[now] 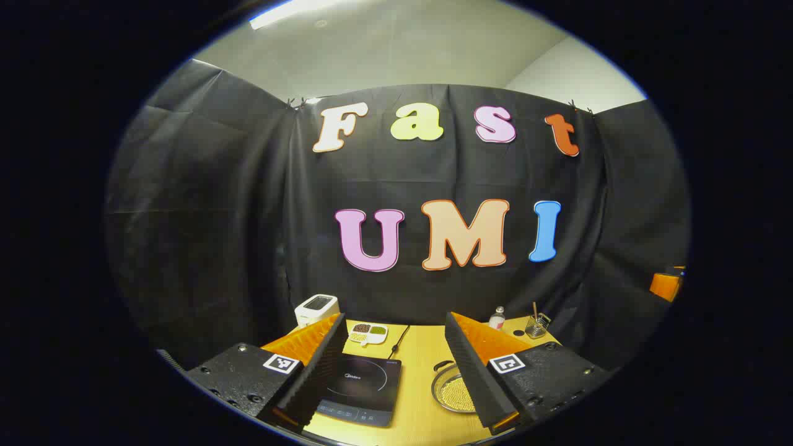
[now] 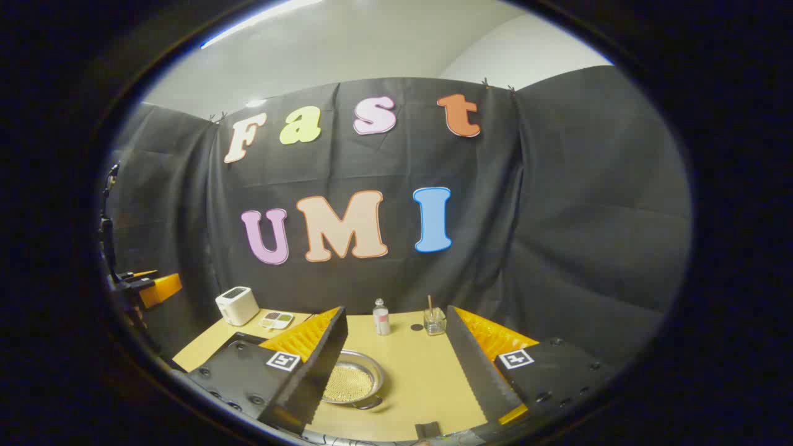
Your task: First push the handle of the pot to place it horizontally, then grasp the pot with both hands and set it on the induction cooktop.
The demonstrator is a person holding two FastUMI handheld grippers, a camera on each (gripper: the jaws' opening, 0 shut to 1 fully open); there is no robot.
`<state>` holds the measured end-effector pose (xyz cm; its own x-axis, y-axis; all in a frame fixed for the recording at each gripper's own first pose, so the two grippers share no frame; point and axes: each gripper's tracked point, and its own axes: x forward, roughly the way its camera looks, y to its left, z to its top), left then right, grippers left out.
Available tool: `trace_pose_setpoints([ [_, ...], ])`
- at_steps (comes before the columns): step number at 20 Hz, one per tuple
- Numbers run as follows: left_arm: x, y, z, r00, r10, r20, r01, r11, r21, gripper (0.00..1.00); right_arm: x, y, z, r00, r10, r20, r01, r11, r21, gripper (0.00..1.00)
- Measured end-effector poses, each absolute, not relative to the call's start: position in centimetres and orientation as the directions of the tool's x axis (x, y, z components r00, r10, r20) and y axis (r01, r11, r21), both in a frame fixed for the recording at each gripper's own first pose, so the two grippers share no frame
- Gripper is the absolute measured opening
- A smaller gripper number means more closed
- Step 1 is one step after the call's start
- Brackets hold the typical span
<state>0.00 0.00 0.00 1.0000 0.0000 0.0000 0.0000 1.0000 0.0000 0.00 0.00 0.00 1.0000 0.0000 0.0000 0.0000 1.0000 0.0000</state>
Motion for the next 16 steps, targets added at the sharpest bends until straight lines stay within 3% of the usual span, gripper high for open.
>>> trace_pose_setpoints([
  [3,0.3,0.1,0.4,1.0,0.006,0.009,-0.006,1.0,0.007,0.96,0.1,0.0,-0.8,0.999,-0.002,-0.033,0.002,1.0,0.012,0.96],
  [9,0.8,-1.3,0.7,0.999,-0.035,0.012,0.035,0.999,0.02,0.92,-0.6,-0.4,-0.2,0.999,-0.025,-0.022,0.025,1.0,-0.005,0.96],
  [10,0.8,-1.5,0.9,0.999,-0.04,0.015,0.04,0.999,0.029,0.92,-0.8,-0.5,0.0,0.999,-0.028,-0.019,0.028,1.0,-0.001,1.0],
  [11,0.9,-1.6,1.0,0.999,-0.045,0.021,0.045,0.998,0.034,0.92,-1.1,-0.7,0.0,0.999,-0.033,-0.016,0.033,0.999,0.004,0.96],
  [16,0.4,-2.6,0.4,0.997,-0.076,0.009,0.076,0.997,0.018,0.93,-2.3,-1.7,-0.1,0.998,-0.064,-0.015,0.064,0.998,0.019,0.96],
])
